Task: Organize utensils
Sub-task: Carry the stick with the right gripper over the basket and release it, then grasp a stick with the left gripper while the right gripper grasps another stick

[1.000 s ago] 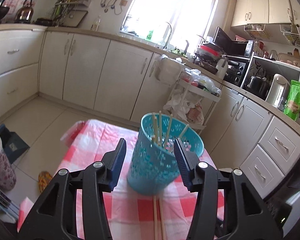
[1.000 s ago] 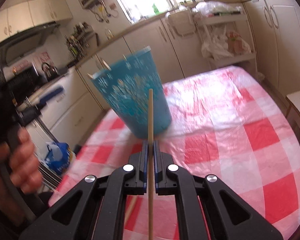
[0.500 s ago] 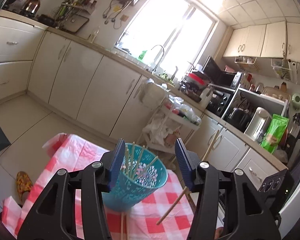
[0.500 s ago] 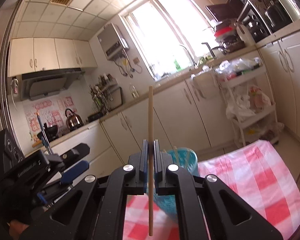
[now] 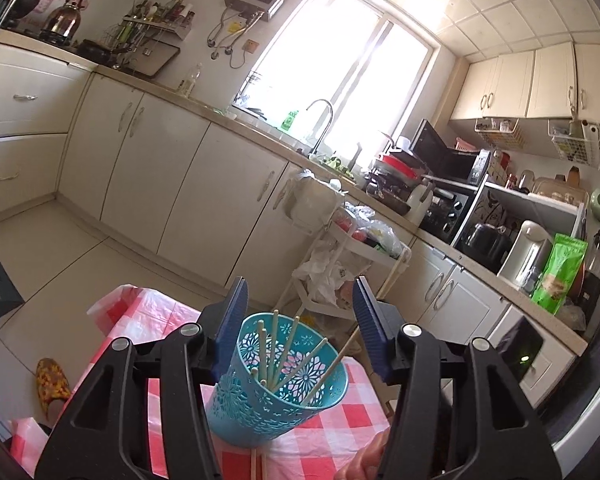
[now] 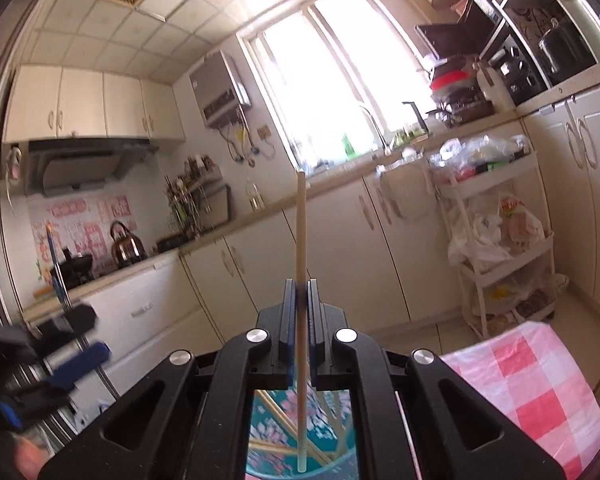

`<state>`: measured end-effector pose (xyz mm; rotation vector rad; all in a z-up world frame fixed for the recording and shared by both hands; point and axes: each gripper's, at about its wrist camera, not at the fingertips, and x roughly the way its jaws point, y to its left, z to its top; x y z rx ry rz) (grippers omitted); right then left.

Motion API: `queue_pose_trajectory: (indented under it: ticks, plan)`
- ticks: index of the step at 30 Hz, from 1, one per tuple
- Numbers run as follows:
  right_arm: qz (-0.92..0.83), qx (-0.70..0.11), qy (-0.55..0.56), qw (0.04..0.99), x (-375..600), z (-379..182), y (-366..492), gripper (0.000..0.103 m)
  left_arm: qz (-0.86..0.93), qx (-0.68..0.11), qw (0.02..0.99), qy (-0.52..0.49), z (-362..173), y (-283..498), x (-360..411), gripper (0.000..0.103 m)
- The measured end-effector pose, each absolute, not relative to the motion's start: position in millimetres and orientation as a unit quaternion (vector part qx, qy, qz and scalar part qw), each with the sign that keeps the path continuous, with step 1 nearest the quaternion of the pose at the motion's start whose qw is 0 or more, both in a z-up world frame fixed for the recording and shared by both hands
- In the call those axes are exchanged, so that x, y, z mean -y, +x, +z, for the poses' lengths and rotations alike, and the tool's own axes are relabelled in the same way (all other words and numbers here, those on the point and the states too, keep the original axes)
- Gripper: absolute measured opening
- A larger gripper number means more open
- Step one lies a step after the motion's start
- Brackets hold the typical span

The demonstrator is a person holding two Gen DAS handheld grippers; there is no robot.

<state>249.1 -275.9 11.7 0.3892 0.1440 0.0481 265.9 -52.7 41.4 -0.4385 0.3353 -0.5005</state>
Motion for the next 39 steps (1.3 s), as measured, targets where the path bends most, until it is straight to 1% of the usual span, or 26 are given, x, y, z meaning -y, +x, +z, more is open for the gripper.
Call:
queue_pose_trajectory:
  ticks: [5,8,17,19,22,24,27,29,34,39]
  plan:
    - [0.035,-0.128,0.187,0.973,274,-22,245,0.006,-0.240,-0.181,0.933,-0.197,29,264,60,0.051]
    - [0.035,-0.145,0.185,0.971,274,-33,233,0.008,-0.238,-0.186,0.934,-0.191,27,260,62,0.051]
    - [0.033,-0.170,0.174,0.969,259,-40,194,0.008,-0.237,-0.186,0.937,-0.176,30,247,59,0.052]
    - [0.029,-0.188,0.170,0.967,254,-44,186,0.008,-0.237,-0.187,0.938,-0.173,30,245,57,0.052]
    - [0.017,-0.242,0.167,0.956,249,-60,178,0.009,-0.231,-0.194,0.939,-0.166,26,243,53,0.054]
    - [0.013,-0.307,0.151,0.940,240,-81,176,0.009,-0.223,-0.211,0.939,-0.153,18,244,50,0.057]
    - [0.006,-0.383,0.124,0.916,229,-113,177,0.009,-0.206,-0.256,0.935,-0.133,-4,250,48,0.058]
    - [0.002,-0.416,0.123,0.901,226,-130,182,0.009,-0.198,-0.286,0.930,-0.122,-20,252,48,0.058]
    - [0.016,-0.442,0.111,0.890,213,-142,188,0.009,-0.192,-0.340,0.917,-0.084,-55,255,56,0.058]
    - [0.011,-0.458,0.074,0.886,201,-146,190,0.009,-0.196,-0.364,0.909,-0.058,-72,260,69,0.058]
